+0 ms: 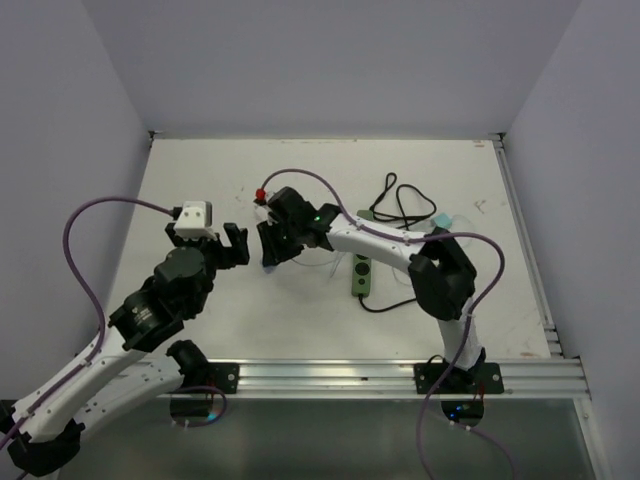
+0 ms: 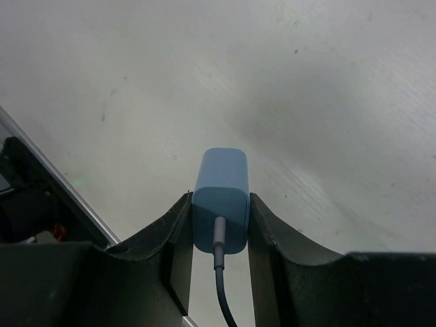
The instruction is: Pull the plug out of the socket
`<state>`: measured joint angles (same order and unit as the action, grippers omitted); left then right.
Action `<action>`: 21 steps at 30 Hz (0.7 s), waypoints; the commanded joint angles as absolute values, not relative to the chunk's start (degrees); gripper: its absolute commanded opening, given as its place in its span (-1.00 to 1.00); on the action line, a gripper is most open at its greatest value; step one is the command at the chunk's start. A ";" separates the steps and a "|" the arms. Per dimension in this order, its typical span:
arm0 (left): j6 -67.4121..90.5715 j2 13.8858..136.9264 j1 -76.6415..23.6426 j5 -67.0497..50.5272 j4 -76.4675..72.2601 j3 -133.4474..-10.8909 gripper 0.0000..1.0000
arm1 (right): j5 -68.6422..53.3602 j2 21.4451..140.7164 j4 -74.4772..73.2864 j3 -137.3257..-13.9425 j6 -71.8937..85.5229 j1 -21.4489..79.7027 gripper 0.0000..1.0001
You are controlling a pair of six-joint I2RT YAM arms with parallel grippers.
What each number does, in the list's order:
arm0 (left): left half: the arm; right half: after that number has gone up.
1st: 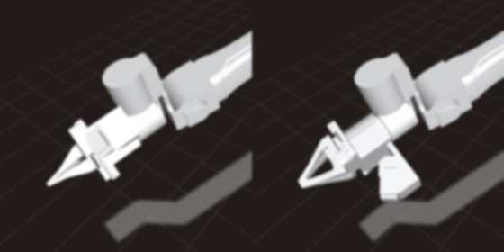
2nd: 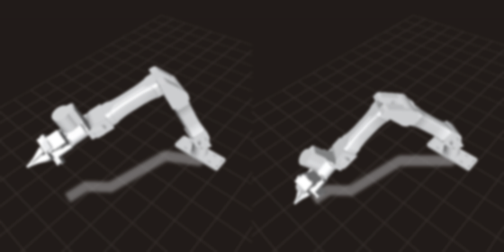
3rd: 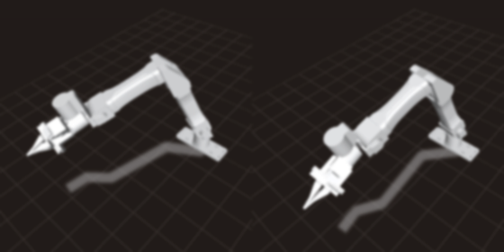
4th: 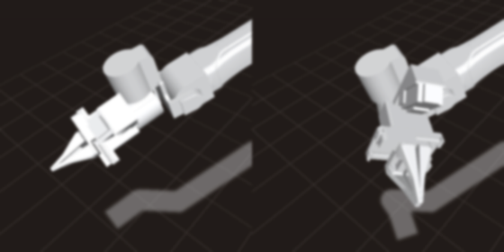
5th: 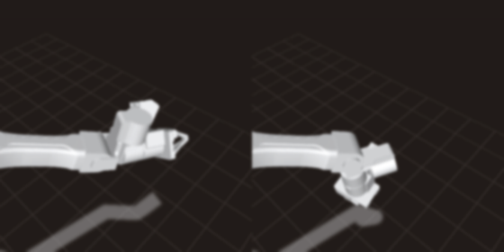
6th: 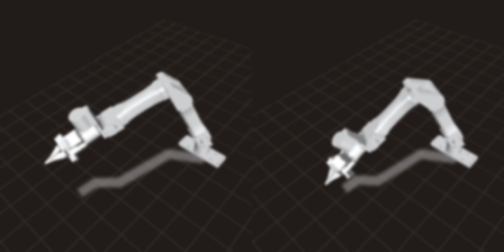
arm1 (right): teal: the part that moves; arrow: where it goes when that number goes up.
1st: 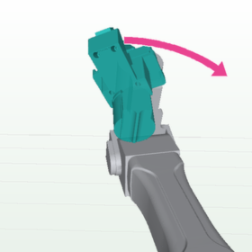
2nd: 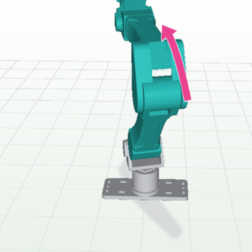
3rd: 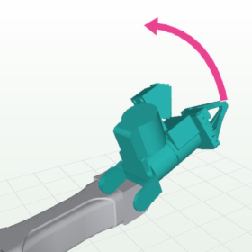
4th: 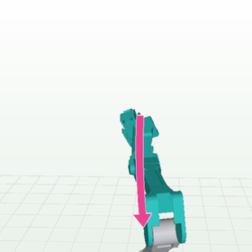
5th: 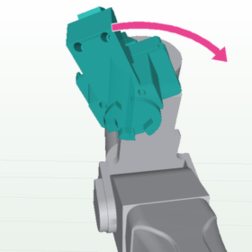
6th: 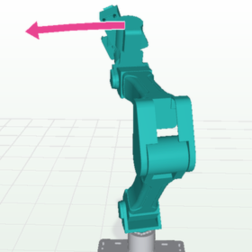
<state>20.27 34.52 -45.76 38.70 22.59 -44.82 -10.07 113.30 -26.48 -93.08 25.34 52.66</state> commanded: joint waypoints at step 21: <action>15.73 34.71 -45.53 42.80 25.05 -41.57 0.99 | -4.75 119.80 -30.76 -99.67 24.96 54.76 0.61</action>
